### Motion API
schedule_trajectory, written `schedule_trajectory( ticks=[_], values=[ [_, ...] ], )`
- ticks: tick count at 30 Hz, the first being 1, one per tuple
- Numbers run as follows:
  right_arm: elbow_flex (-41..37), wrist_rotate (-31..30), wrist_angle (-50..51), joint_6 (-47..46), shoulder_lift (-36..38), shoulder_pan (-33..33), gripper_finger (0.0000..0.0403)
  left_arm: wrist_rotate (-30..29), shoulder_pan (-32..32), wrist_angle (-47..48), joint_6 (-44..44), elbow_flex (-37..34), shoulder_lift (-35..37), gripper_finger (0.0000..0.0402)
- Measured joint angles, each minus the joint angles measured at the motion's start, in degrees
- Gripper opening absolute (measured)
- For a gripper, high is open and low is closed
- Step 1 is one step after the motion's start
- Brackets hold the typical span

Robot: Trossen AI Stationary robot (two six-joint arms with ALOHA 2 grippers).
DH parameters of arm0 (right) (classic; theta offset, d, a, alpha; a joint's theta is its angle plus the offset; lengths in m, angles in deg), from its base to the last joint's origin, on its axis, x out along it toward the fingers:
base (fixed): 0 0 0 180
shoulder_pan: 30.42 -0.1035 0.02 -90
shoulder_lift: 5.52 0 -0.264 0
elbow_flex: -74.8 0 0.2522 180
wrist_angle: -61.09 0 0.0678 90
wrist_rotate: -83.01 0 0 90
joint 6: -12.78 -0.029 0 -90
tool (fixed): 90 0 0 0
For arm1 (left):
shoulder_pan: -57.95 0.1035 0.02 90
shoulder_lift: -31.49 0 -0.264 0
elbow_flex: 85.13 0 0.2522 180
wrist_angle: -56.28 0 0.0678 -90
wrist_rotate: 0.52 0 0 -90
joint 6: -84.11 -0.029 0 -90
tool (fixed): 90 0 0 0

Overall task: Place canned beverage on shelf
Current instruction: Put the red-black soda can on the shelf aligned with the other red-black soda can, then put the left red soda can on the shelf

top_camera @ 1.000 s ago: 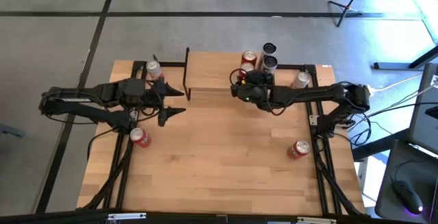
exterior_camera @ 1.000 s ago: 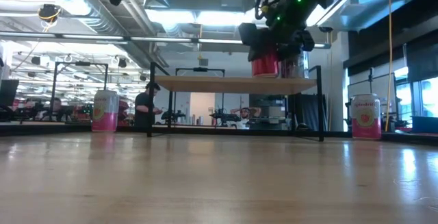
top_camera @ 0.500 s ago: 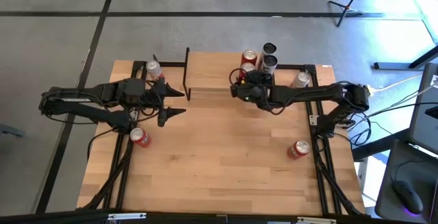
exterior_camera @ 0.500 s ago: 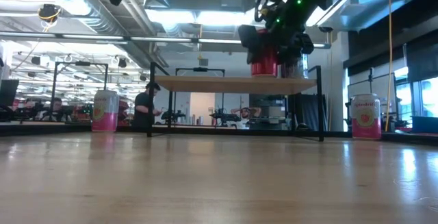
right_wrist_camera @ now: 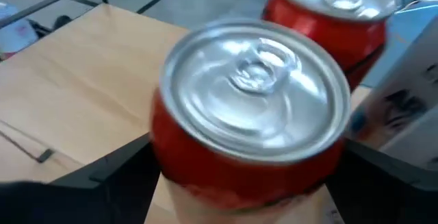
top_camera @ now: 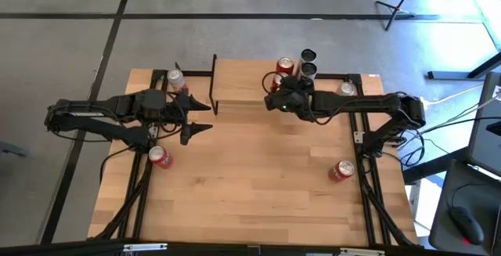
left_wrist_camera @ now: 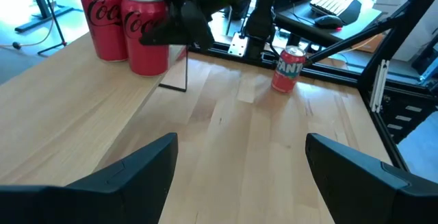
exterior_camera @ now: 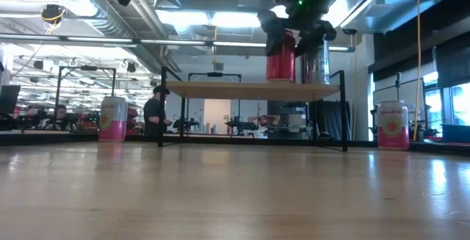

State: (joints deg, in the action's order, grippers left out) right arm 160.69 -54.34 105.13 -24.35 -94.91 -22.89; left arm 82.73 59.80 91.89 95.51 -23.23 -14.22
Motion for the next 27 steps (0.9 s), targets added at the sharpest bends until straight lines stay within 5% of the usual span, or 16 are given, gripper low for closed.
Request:
schedule_trajectory(
  ticks=[17, 27],
  values=[
    [3.3, -1.9, 2.8, 1.3, 1.0, 0.0, 0.0356, -3.2, 0.0, 0.0, 0.0, 0.0, 0.0, 0.0318],
    [3.3, 4.3, 1.0, 1.1, 7.2, 0.0, 0.0356, -3.2, 0.0, 0.1, -0.1, 0.0, 0.0, 0.0318]
  ],
)
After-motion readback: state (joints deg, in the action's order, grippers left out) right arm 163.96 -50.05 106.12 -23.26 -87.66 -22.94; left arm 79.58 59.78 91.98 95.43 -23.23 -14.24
